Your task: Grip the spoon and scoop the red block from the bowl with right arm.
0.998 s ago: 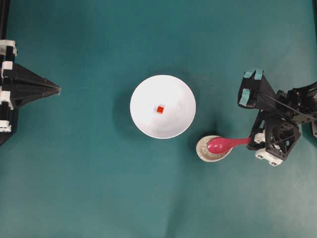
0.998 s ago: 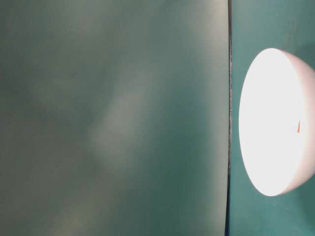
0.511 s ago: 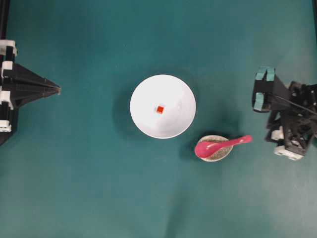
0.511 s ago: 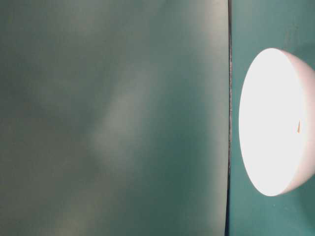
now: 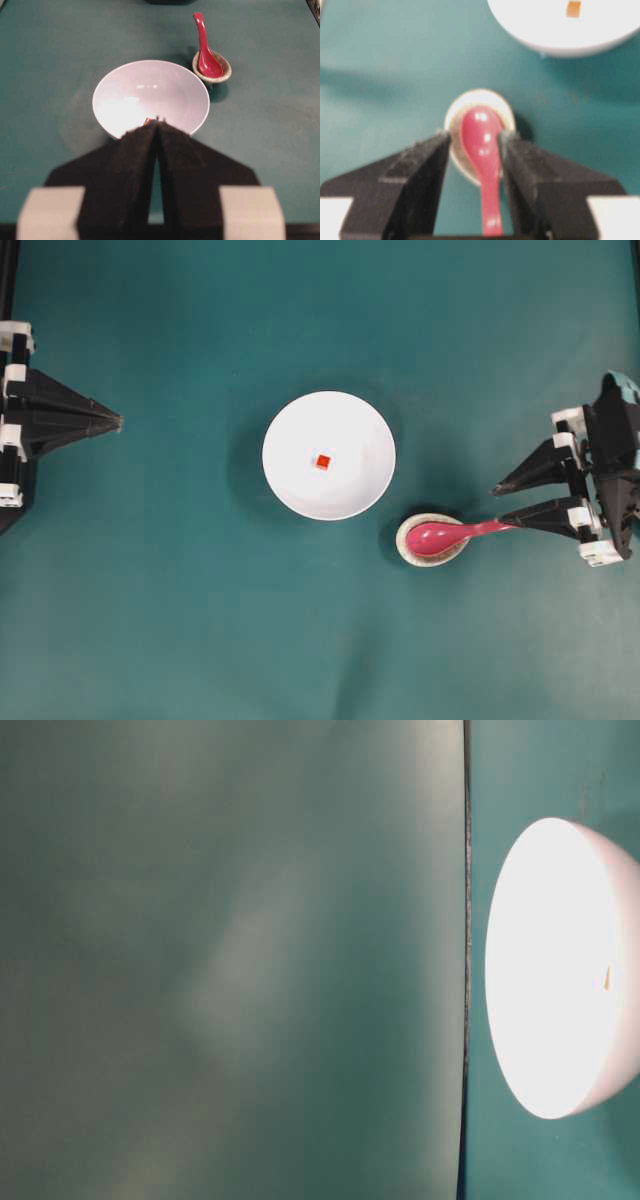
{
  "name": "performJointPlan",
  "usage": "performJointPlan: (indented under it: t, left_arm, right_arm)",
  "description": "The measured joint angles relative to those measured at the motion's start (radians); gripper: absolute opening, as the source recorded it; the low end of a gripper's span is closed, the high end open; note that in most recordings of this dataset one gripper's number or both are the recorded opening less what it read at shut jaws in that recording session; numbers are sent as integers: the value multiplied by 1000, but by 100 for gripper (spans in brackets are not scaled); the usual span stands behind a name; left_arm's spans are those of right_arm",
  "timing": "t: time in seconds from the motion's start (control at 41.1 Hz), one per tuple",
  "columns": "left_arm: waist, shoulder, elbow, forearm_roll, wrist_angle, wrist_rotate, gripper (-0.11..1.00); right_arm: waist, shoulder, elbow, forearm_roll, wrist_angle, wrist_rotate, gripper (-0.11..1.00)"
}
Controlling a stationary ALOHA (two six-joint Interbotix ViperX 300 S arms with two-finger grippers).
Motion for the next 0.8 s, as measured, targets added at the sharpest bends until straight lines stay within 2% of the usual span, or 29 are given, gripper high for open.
performJointPlan:
  t: [0.17, 0.341, 0.584, 0.803]
  left_arm:
    - [0, 0, 0, 2, 8, -2, 0]
    - [0, 0, 0, 0, 8, -2, 0]
    - [0, -5, 0, 0, 8, 0, 0]
    - [0, -3, 0, 0, 8, -2, 0]
  right_arm:
    - [0, 94, 58, 0, -225, 0, 48]
    - [8, 213, 77, -2, -379, -6, 48]
    - [32, 350, 132, -3, -552, -64, 48]
    - [35, 426, 178, -3, -644, -84, 48]
